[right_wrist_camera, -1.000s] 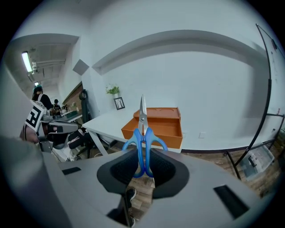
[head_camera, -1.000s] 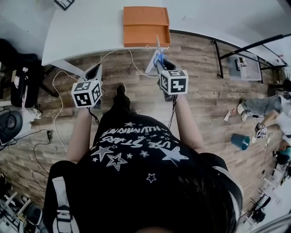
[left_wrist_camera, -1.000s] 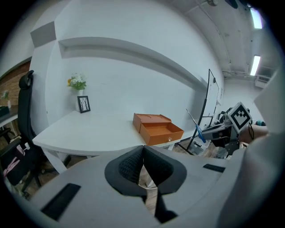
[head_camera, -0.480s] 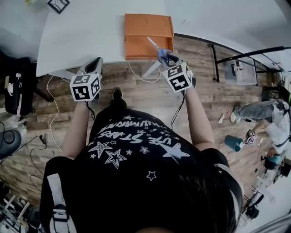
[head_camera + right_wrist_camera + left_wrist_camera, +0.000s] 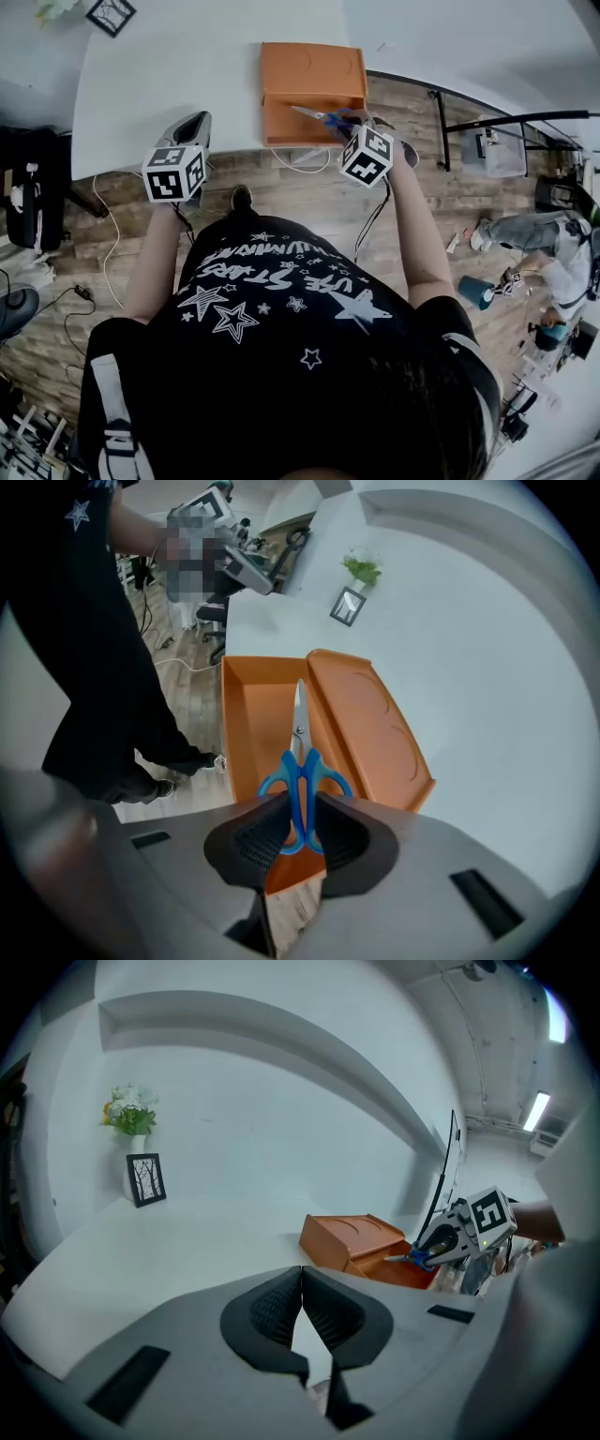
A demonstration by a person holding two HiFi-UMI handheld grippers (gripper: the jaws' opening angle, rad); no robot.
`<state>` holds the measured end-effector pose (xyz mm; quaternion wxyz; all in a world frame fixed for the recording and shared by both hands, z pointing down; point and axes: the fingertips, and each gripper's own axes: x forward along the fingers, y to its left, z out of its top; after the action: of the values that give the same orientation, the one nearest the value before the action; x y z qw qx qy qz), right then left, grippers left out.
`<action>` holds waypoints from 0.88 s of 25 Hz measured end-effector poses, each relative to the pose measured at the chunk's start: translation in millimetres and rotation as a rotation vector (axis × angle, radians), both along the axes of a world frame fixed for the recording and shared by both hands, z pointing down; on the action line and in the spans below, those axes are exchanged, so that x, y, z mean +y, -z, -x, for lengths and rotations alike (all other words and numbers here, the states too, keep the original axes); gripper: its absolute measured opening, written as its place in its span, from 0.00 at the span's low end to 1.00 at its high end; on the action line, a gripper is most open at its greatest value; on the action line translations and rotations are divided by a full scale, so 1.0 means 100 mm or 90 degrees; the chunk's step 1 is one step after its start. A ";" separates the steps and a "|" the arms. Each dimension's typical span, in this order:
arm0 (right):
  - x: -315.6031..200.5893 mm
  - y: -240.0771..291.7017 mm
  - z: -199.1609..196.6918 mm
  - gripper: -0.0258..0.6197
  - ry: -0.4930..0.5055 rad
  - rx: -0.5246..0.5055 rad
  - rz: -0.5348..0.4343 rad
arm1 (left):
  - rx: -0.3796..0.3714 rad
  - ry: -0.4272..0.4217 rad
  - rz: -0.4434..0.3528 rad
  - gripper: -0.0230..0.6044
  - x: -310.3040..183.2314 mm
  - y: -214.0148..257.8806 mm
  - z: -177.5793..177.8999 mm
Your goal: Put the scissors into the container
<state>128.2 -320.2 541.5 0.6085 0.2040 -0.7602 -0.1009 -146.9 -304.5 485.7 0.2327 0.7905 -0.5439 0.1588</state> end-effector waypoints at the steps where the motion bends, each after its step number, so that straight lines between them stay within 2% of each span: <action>1: -0.01 -0.03 0.02 0.20 0.010 0.006 0.009 | 0.001 0.000 0.003 0.07 -0.04 -0.01 0.01; 5: -0.04 -0.17 0.12 0.20 0.044 0.015 0.047 | 0.003 -0.004 0.015 0.07 -0.16 -0.07 0.05; 9: -0.06 -0.31 0.15 0.20 0.062 0.057 0.072 | 0.005 -0.003 0.028 0.07 -0.22 -0.15 0.13; 16: -0.03 -0.47 0.17 0.20 0.076 0.071 0.118 | 0.009 -0.003 0.049 0.07 -0.30 -0.28 0.16; 22: 0.01 -0.50 0.17 0.20 0.063 0.071 0.138 | 0.010 -0.004 0.059 0.07 -0.31 -0.30 0.17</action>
<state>111.5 -319.3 591.6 0.6626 0.0936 -0.7408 -0.0589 -164.2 -335.3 515.9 0.2729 0.7820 -0.5313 0.1782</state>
